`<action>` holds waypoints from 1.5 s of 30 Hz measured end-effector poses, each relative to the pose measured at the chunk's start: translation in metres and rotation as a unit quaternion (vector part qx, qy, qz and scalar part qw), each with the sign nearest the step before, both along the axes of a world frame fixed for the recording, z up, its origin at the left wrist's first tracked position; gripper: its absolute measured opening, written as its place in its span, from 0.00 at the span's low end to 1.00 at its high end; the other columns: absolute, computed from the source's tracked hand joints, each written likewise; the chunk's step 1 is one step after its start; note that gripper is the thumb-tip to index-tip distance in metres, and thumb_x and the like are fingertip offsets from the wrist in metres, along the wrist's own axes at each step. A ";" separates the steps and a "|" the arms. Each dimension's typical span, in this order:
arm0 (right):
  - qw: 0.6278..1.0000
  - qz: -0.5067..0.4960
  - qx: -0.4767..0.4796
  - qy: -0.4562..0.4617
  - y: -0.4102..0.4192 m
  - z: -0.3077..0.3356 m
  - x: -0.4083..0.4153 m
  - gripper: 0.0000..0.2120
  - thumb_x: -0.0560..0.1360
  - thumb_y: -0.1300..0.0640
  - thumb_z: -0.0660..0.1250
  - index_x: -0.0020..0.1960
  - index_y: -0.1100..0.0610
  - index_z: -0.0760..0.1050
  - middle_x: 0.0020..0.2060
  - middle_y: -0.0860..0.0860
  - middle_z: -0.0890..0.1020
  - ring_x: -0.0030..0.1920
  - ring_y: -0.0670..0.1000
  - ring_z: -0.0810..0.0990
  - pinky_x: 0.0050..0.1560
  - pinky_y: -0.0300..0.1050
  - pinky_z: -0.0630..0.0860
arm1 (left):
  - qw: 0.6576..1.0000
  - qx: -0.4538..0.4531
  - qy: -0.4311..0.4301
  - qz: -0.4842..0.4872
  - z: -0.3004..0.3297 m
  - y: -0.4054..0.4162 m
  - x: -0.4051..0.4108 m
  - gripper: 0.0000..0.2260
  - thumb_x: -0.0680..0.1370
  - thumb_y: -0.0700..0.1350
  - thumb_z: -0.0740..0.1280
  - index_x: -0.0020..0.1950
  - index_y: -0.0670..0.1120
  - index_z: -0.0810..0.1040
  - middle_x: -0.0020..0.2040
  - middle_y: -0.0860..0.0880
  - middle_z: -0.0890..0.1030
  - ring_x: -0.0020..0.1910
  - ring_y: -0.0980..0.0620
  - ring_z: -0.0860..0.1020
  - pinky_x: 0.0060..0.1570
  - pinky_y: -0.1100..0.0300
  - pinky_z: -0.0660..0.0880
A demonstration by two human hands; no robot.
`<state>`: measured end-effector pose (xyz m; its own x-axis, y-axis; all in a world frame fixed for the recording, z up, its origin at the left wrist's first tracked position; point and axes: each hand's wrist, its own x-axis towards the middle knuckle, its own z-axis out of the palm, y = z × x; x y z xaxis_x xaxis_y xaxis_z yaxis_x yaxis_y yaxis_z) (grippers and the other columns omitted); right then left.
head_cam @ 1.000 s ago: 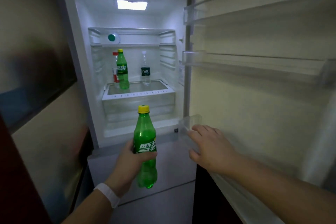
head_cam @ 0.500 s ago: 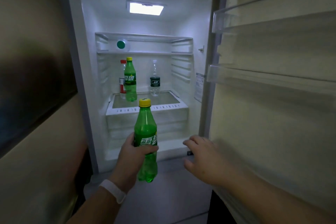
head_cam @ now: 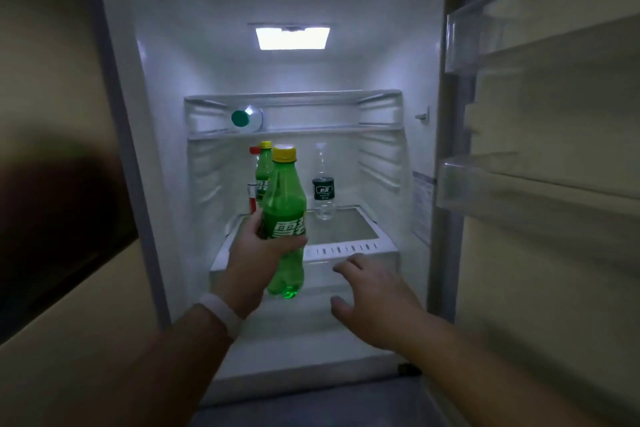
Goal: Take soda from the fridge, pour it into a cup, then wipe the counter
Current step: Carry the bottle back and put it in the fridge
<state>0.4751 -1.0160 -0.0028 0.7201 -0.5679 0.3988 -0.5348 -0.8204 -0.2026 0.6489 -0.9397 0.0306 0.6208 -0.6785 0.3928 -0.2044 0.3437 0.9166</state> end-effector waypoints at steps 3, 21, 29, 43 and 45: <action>1.000 0.010 0.010 -0.010 -0.008 0.002 0.010 0.27 0.76 0.40 0.61 0.72 0.47 0.64 0.66 0.45 0.68 0.63 0.49 0.68 0.63 0.49 0.70 | 1.000 -0.004 -0.006 0.005 0.008 -0.015 0.011 0.19 0.66 0.34 0.77 0.55 0.46 0.80 0.45 0.47 0.85 0.46 0.46 0.83 0.44 0.51 0.80; 0.998 -0.048 -0.038 0.018 -0.070 0.020 0.054 0.24 0.74 0.40 0.59 0.69 0.44 0.66 0.64 0.41 0.69 0.63 0.46 0.68 0.62 0.46 0.70 | 1.000 0.018 -0.009 -0.019 0.006 -0.141 0.097 0.19 0.67 0.38 0.78 0.55 0.50 0.79 0.48 0.51 0.84 0.49 0.51 0.82 0.48 0.53 0.79; 0.995 -0.084 -0.044 0.017 -0.092 0.024 0.066 0.24 0.75 0.42 0.61 0.69 0.44 0.66 0.65 0.41 0.69 0.62 0.45 0.68 0.60 0.41 0.69 | 0.998 0.042 0.016 -0.035 -0.003 -0.197 0.128 0.21 0.68 0.39 0.78 0.57 0.48 0.77 0.50 0.49 0.84 0.50 0.48 0.82 0.53 0.46 0.79; 0.992 -0.113 -0.034 0.045 -0.105 0.014 0.060 0.24 0.73 0.41 0.59 0.68 0.44 0.66 0.64 0.41 0.67 0.63 0.46 0.67 0.62 0.43 0.67 | 0.998 0.058 0.002 0.011 -0.012 -0.254 0.139 0.22 0.69 0.48 0.77 0.60 0.53 0.74 0.52 0.53 0.82 0.51 0.49 0.80 0.57 0.44 0.77; 0.993 -0.105 -0.032 0.050 -0.105 0.012 0.059 0.24 0.74 0.41 0.59 0.70 0.44 0.64 0.66 0.40 0.65 0.65 0.45 0.65 0.64 0.42 0.65 | 0.997 0.075 0.001 0.015 -0.011 -0.253 0.138 0.22 0.69 0.47 0.77 0.58 0.54 0.72 0.51 0.52 0.81 0.51 0.48 0.80 0.57 0.44 0.77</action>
<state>0.5341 -1.1208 0.0091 0.6259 -0.6859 0.3713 -0.7109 -0.6975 -0.0900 0.7868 -1.1928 0.0194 0.6423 -0.7107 0.2870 -0.2097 0.1972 0.9577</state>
